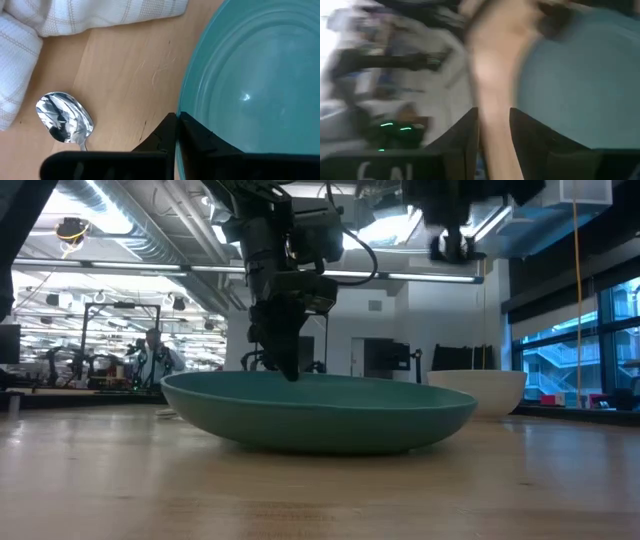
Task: Set table place
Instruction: Move the green plate to the center of the table, then put the white bowl onto the green plate
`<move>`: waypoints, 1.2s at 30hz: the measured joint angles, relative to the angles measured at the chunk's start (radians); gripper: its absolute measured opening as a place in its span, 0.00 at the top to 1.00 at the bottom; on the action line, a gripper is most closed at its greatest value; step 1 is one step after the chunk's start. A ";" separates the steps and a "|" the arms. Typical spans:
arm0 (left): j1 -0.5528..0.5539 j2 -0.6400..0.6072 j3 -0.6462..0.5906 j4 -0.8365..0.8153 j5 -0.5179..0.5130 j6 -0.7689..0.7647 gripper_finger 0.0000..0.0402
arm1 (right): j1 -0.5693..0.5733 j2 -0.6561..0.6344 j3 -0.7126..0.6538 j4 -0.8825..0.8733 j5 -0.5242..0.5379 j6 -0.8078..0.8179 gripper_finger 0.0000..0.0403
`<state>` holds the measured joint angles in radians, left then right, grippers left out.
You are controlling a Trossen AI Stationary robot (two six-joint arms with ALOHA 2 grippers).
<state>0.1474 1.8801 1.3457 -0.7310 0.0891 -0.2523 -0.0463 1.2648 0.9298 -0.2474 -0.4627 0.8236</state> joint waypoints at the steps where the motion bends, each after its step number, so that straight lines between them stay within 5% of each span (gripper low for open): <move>1: 0.000 0.000 0.000 0.002 0.000 0.000 0.96 | 0.000 0.000 0.000 -0.053 0.032 -0.009 0.72; 8: 0.000 0.000 0.000 0.007 -0.001 -0.005 0.90 | 0.000 0.000 0.000 -0.300 0.269 -0.057 0.72; 21: 0.000 0.000 0.000 0.046 -0.078 -0.007 0.89 | 0.000 0.000 0.000 -0.452 0.777 -0.182 0.72; 29: 0.000 0.000 0.035 0.051 -0.067 -0.008 0.89 | -0.044 0.000 -0.001 -0.579 0.781 -0.311 0.72; 36: 0.008 0.000 0.094 0.071 0.082 -0.008 0.89 | -0.165 0.000 -0.001 -0.573 0.586 -0.359 0.72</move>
<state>0.1551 1.8796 1.4394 -0.6604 0.1714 -0.2600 -0.2117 1.2652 0.9291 -0.8204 0.1232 0.4647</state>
